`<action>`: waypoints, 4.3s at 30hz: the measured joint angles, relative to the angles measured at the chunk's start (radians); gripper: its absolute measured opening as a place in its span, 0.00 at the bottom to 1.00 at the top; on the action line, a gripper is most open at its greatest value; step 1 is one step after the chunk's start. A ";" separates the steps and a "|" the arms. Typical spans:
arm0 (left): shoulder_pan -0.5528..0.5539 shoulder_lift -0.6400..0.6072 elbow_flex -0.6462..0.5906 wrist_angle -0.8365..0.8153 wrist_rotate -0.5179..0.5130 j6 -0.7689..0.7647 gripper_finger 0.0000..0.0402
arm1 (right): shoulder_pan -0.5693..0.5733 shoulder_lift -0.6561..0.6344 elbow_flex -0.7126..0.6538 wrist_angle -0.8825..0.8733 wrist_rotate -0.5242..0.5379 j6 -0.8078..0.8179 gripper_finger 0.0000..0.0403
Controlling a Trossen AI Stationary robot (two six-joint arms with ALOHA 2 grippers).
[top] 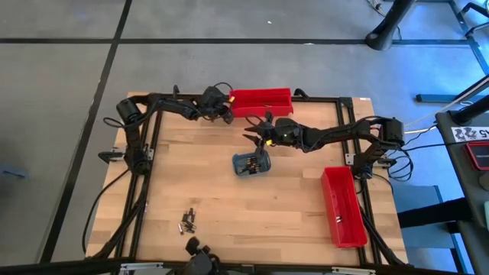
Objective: Sort batteries
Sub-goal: Put the black battery into the blue bin
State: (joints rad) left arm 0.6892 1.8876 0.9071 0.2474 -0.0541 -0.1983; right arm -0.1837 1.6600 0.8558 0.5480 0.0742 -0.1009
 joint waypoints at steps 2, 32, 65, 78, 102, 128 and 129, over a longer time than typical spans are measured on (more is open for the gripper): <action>0.002 0.018 0.014 -0.002 0.014 -0.004 0.27 | 0.000 0.000 0.000 -0.001 -0.013 0.001 0.26; -0.024 -0.012 0.089 -0.291 0.110 0.110 0.00 | 0.001 0.000 0.000 -0.052 -0.068 0.044 0.26; 0.006 -0.215 -0.083 -0.266 0.078 0.176 0.41 | 0.000 0.000 0.000 -0.072 -0.066 0.014 0.26; -0.026 -0.131 -0.082 -0.247 0.257 0.200 0.41 | 0.000 0.000 0.000 -0.070 -0.066 0.017 0.26; -0.197 -0.252 -0.151 -0.363 0.317 0.841 0.36 | 0.000 0.000 0.000 -0.075 -0.066 0.017 0.26; -0.132 -0.231 -0.154 -0.257 0.345 0.858 0.46 | 0.001 0.000 0.000 -0.071 -0.067 0.062 0.26; -0.131 -0.217 -0.154 -0.253 0.347 0.853 0.46 | 0.001 0.000 0.000 -0.071 -0.067 0.071 0.26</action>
State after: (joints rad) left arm 0.5578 1.6701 0.7536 -0.0053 0.2930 0.6547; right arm -0.1827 1.6604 0.8558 0.4770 0.0074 -0.0298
